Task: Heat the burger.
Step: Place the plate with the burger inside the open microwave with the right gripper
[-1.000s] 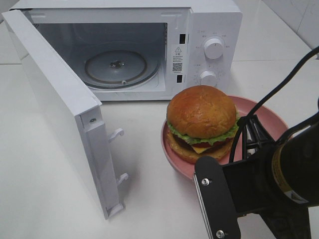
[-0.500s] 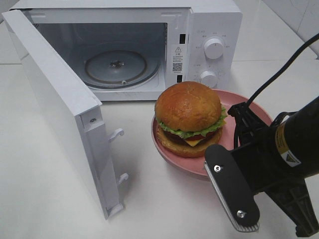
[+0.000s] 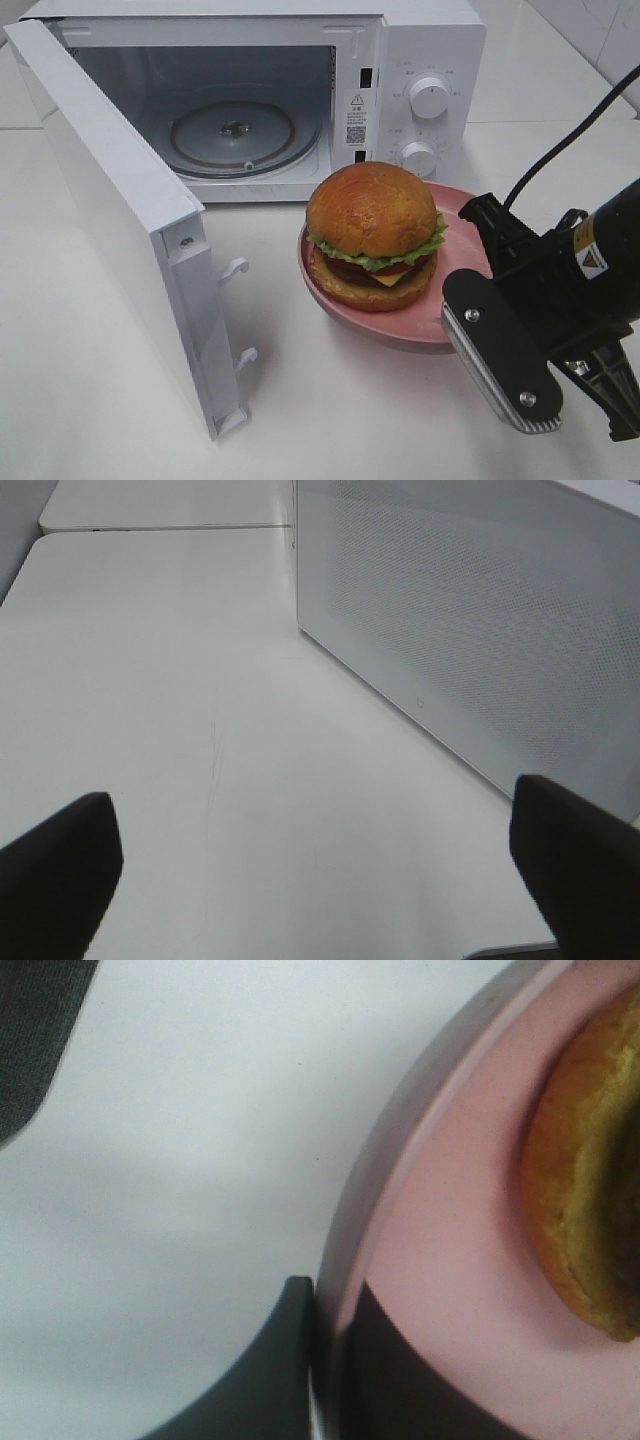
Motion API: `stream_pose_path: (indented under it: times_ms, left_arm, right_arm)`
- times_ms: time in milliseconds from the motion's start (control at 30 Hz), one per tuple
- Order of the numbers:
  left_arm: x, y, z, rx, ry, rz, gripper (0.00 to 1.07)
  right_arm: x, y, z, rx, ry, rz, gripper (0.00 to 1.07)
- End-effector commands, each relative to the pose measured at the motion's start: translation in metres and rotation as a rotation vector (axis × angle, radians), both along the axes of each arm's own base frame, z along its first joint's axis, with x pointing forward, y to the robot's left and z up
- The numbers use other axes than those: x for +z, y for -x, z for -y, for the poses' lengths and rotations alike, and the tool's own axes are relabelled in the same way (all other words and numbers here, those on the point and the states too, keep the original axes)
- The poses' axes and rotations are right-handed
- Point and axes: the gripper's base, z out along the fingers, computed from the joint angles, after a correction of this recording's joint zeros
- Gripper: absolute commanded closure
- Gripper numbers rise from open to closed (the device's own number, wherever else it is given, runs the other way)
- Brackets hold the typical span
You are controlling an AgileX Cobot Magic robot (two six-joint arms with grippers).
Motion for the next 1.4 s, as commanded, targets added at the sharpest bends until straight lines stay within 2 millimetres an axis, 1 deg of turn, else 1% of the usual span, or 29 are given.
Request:
stream_pose_path:
  times_ms: [33, 233, 500, 633, 667, 700, 733, 800, 833, 867, 900, 967, 1000, 1033, 1067, 1133, 1233, 1267, 1300, 1367, 1400]
  left_arm:
    - [0.001, 0.002, 0.001, -0.007, 0.004, 0.025, 0.09]
    - [0.001, 0.002, 0.001, -0.007, 0.004, 0.025, 0.09]
    - [0.001, 0.002, 0.001, -0.007, 0.004, 0.025, 0.09]
    - [0.001, 0.002, 0.001, -0.007, 0.004, 0.025, 0.09]
    - [0.001, 0.002, 0.001, -0.007, 0.004, 0.025, 0.09]
    - [0.001, 0.002, 0.001, -0.007, 0.004, 0.025, 0.09]
    - [0.001, 0.002, 0.001, -0.007, 0.004, 0.025, 0.09]
    - [0.001, 0.002, 0.001, -0.007, 0.004, 0.025, 0.09]
    - [0.001, 0.002, 0.001, -0.007, 0.004, 0.025, 0.09]
    - [0.001, 0.002, 0.001, -0.007, 0.004, 0.025, 0.09]
    - [0.001, 0.002, 0.001, -0.007, 0.004, 0.025, 0.09]
    - [0.001, 0.002, 0.001, -0.007, 0.004, 0.025, 0.09]
    - [0.001, 0.002, 0.001, -0.007, 0.004, 0.025, 0.09]
    - [0.001, 0.002, 0.001, -0.007, 0.004, 0.025, 0.09]
    - [0.001, 0.002, 0.001, -0.007, 0.004, 0.025, 0.09]
    - [0.001, 0.002, 0.001, -0.007, 0.004, 0.025, 0.09]
    - [0.001, 0.002, 0.001, -0.007, 0.004, 0.025, 0.09]
    - [0.001, 0.002, 0.001, -0.007, 0.004, 0.025, 0.09]
    - [0.001, 0.002, 0.001, -0.007, 0.004, 0.025, 0.09]
    - [0.001, 0.002, 0.001, -0.007, 0.004, 0.025, 0.09]
    - [0.001, 0.002, 0.001, -0.007, 0.004, 0.025, 0.09]
  right_arm:
    - [0.006, -0.008, 0.001, 0.033, -0.074, 0.054, 1.07]
    - [0.005, -0.010, 0.004, 0.040, -0.067, 0.060, 1.07]
    - [0.010, -0.016, 0.000, 0.041, -0.108, 0.119, 1.07]
    - [0.010, -0.026, -0.007, 0.042, -0.107, 0.117, 1.07]
    - [0.010, -0.032, -0.011, 0.042, -0.105, 0.115, 1.07]
    - [0.010, -0.032, -0.011, 0.042, -0.105, 0.115, 1.07]
    - [0.009, -0.035, -0.017, 0.055, -0.106, 0.116, 1.07]
    - [0.010, -0.037, -0.020, 0.063, -0.106, 0.119, 1.07]
    - [0.010, -0.039, -0.026, 0.086, -0.099, 0.124, 1.07]
    - [0.010, -0.039, -0.026, 0.086, -0.099, 0.124, 1.07]
    - [0.009, -0.042, -0.033, 0.098, -0.099, 0.122, 1.07]
    - [0.009, -0.045, -0.035, 0.096, -0.101, 0.122, 1.07]
    - [0.010, -0.050, -0.039, 0.096, -0.104, 0.126, 1.07]
    - [0.010, -0.050, -0.039, 0.096, -0.104, 0.126, 1.07]
    - [0.010, -0.056, -0.044, 0.096, -0.105, 0.128, 1.07]
    - [0.010, -0.058, -0.045, 0.097, -0.103, 0.127, 1.07]
    - [0.008, -0.069, -0.053, 0.098, -0.102, 0.127, 1.07]
    - [0.008, -0.069, -0.053, 0.098, -0.102, 0.127, 1.07]
    - [0.007, -0.074, -0.057, 0.098, -0.101, 0.125, 1.07]
    - [0.007, -0.076, -0.058, 0.098, -0.099, 0.124, 1.07]
    - [0.006, -0.081, -0.062, 0.098, -0.099, 0.123, 1.07]
